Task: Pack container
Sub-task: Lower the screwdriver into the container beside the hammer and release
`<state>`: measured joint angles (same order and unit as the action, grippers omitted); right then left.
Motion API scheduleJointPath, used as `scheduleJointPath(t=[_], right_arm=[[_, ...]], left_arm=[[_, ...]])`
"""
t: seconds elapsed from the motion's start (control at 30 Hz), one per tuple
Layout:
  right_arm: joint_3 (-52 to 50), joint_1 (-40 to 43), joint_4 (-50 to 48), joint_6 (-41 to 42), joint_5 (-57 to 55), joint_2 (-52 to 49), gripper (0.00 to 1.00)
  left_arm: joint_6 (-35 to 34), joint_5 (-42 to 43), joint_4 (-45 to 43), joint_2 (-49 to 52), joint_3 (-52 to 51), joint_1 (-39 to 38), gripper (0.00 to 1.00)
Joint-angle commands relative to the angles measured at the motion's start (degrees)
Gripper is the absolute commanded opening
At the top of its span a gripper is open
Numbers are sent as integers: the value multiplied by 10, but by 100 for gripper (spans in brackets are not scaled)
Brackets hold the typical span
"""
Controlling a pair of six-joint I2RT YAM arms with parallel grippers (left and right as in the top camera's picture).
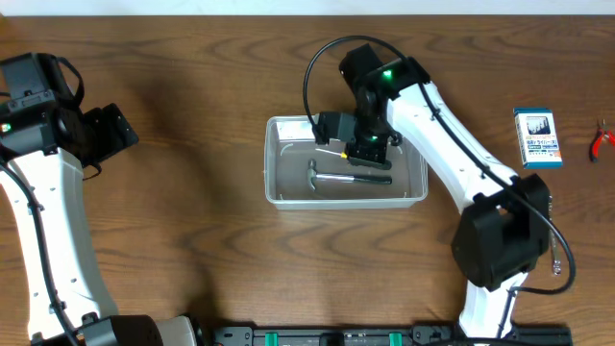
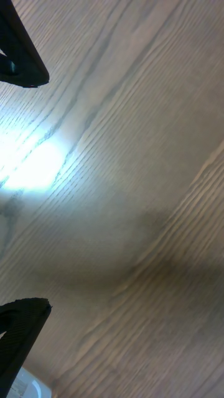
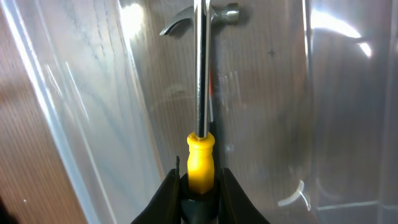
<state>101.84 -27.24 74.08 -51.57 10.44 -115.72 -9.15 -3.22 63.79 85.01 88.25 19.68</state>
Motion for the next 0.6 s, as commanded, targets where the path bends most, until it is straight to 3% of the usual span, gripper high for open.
scheduleJointPath(t=[0.0,0.3,0.43,0.57], right_arm=[[-2,-2,-4,-12,17,-18,1],[-3,-1,-27,-12,17,-74,2],[-3,-1,-31,-12,17,-86,15],[-3,1,-37,-12,18,-91,22]], left_arm=[[3,-5,0,-5,9,1,98],[3,-5,0,-5,9,1,98],[3,-5,0,-5,9,1,98],[3,-5,0,-5,9,1,98]])
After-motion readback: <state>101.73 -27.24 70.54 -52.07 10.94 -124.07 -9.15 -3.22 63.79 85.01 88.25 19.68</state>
